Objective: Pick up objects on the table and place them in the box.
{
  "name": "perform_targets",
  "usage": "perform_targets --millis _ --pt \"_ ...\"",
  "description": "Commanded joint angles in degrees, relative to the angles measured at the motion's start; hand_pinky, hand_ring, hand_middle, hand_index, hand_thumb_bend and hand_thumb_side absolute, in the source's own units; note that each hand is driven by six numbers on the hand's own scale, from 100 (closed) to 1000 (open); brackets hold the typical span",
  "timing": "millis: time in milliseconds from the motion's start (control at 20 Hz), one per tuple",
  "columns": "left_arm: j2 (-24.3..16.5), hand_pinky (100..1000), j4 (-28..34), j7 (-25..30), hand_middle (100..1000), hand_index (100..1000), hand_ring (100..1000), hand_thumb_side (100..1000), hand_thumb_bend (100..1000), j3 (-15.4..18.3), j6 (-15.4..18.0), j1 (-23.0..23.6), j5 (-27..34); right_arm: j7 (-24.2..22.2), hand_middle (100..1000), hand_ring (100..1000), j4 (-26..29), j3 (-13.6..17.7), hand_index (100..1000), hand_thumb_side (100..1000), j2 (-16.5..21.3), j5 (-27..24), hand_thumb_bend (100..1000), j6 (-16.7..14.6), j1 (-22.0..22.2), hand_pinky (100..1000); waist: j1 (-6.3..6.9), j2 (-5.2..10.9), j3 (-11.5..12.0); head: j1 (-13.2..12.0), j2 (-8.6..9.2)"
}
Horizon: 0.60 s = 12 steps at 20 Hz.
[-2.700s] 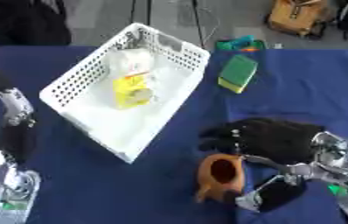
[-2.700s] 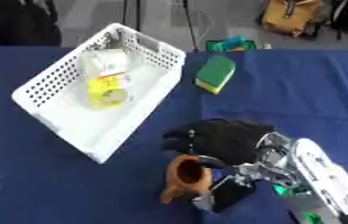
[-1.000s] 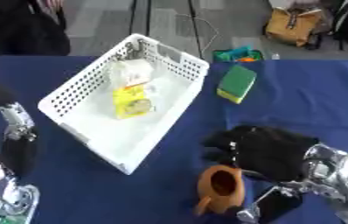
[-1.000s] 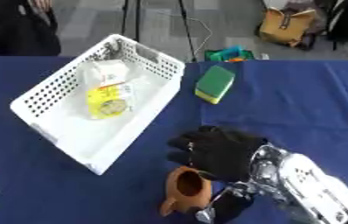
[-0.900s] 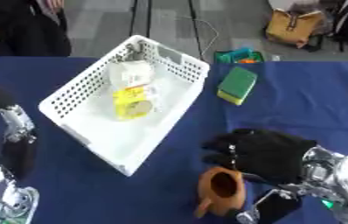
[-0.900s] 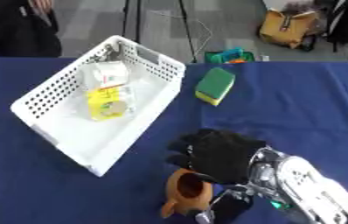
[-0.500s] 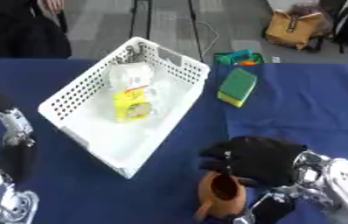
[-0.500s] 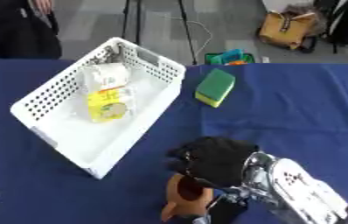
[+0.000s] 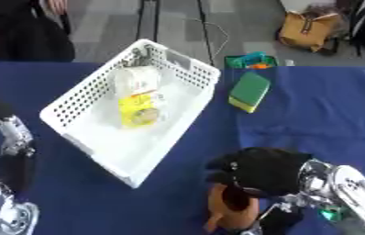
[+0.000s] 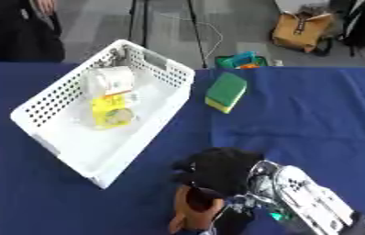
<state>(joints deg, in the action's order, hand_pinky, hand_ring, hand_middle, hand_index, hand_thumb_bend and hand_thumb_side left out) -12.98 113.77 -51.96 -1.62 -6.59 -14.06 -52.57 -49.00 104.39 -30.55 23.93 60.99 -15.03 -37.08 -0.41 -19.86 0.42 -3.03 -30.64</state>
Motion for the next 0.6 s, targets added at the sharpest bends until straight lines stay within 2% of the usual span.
perform_targets --millis 50,600 --pt "-0.29 893 0.82 0.17 769 678 770 915 100 -0.19 0.02 -0.42 0.26 -2.96 1000 950 -0.25 0.01 1000 657 -0.04 -0.27 474 -3.04 -0.9 841 0.22 0.86 0.09 0.32 0.66" --pt "-0.19 893 0.82 0.34 769 676 770 911 100 -0.27 0.02 -0.48 0.44 -2.96 1000 925 -2.67 -0.47 1000 604 -0.46 0.82 467 -3.0 -0.98 810 0.47 0.61 0.34 0.72 1.21"
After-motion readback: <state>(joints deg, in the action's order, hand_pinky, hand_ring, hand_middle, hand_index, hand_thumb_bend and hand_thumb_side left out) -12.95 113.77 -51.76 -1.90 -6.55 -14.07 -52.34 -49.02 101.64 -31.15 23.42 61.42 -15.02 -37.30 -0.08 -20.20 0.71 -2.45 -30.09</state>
